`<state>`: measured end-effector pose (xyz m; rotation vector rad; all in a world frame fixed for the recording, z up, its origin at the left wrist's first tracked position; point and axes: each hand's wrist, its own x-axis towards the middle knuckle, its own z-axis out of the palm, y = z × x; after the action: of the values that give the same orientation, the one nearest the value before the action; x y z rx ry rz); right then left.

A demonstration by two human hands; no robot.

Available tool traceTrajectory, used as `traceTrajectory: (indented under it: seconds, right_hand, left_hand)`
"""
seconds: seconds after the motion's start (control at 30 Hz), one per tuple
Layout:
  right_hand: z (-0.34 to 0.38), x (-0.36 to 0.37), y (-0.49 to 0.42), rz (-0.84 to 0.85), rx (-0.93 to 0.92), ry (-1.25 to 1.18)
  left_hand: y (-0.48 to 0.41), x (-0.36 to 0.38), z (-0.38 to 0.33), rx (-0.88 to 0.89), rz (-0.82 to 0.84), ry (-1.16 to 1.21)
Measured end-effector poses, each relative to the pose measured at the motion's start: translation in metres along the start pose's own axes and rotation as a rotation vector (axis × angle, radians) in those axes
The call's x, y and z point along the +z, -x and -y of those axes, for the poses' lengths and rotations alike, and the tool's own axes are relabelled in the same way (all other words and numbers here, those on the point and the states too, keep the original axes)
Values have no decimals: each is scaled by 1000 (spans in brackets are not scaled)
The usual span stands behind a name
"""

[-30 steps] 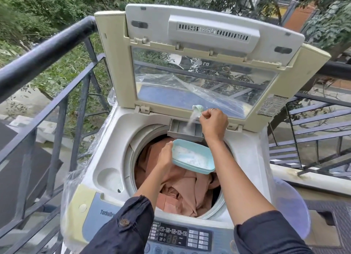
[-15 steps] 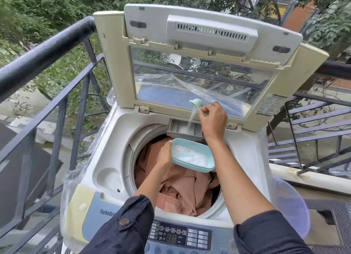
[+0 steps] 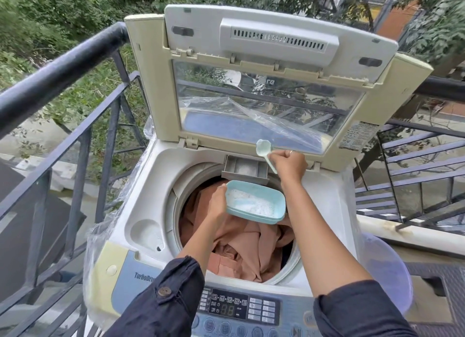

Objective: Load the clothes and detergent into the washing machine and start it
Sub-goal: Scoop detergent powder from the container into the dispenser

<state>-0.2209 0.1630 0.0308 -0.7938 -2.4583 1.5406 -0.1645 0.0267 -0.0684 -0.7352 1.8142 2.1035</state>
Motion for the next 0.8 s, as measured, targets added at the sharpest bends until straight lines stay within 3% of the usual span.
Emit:
traceTrajectory:
  seconds: [0.13, 0.3, 0.4, 0.6, 0.8]
  right_hand:
    - [-11, -3, -1, 183, 136, 65]
    - [-21, -6, 15, 520, -48, 457]
    - [-28, -1, 31, 462, -195, 642]
    - [-40, -1, 39, 293, -282, 721]
    - [-38, 5, 42, 397, -213, 793]
  left_hand:
    - [-4, -1, 4, 3, -52, 57]
    - [-5, 2, 8, 47, -104, 47]
    - [1, 6, 9, 35, -85, 86]
    - [6, 4, 8, 45, -95, 155]
    - [-25, 0, 45, 81, -150, 42]
